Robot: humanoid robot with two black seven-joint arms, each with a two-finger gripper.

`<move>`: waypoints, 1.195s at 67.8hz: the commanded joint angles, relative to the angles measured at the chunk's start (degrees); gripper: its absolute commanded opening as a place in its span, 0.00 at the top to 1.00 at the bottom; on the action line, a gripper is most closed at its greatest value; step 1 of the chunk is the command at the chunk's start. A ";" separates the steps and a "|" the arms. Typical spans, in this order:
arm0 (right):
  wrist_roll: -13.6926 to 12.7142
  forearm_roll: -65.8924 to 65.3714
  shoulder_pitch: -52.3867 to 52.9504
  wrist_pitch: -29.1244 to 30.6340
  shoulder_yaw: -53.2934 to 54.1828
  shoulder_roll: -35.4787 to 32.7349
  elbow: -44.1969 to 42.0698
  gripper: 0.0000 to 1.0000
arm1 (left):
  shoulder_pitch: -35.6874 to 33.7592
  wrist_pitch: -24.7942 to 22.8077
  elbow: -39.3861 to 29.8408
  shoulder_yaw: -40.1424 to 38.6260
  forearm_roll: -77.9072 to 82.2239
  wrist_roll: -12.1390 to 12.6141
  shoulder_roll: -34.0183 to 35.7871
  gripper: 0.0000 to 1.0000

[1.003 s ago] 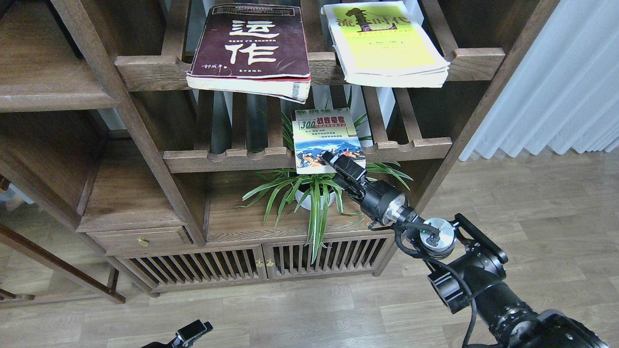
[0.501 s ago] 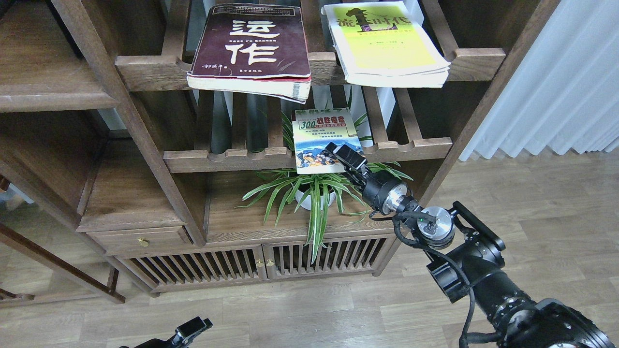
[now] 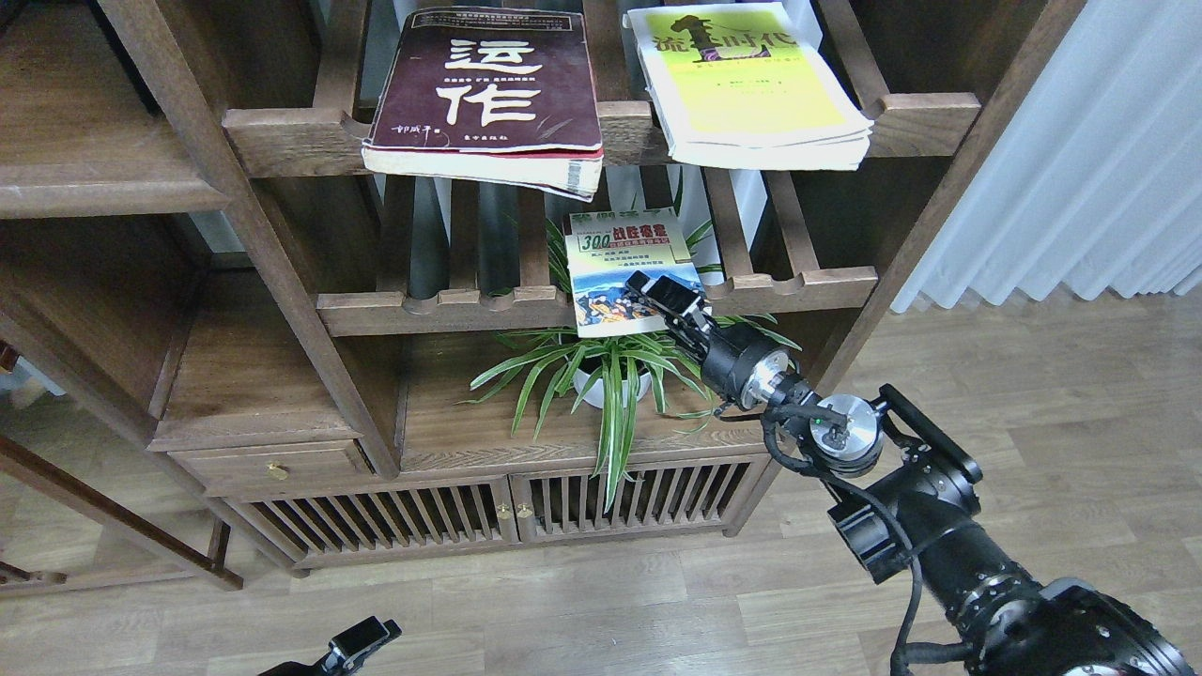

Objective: Organize books on shelf
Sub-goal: 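Grasp the small blue book with the right gripper and pull it out, then lower the blue book and grasp it with the left gripper too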

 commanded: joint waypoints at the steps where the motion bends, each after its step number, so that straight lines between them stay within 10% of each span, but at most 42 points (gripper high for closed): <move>1: -1.61 0.24 -1.03 5.79 0.20 0.00 0.18 0.96 | 0.01 0.00 0.00 0.00 -0.09 0.01 0.05 0.00; 45: -11.06 6.66 -25.03 10.32 -0.06 -3.51 23.29 0.97 | -0.70 0.00 -5.36 -2.28 -4.66 0.27 -0.30 0.00; 81: -11.06 16.15 -35.49 10.32 -4.63 0.00 20.31 0.98 | 3.87 0.00 -26.81 -2.19 -5.09 -2.80 0.05 0.00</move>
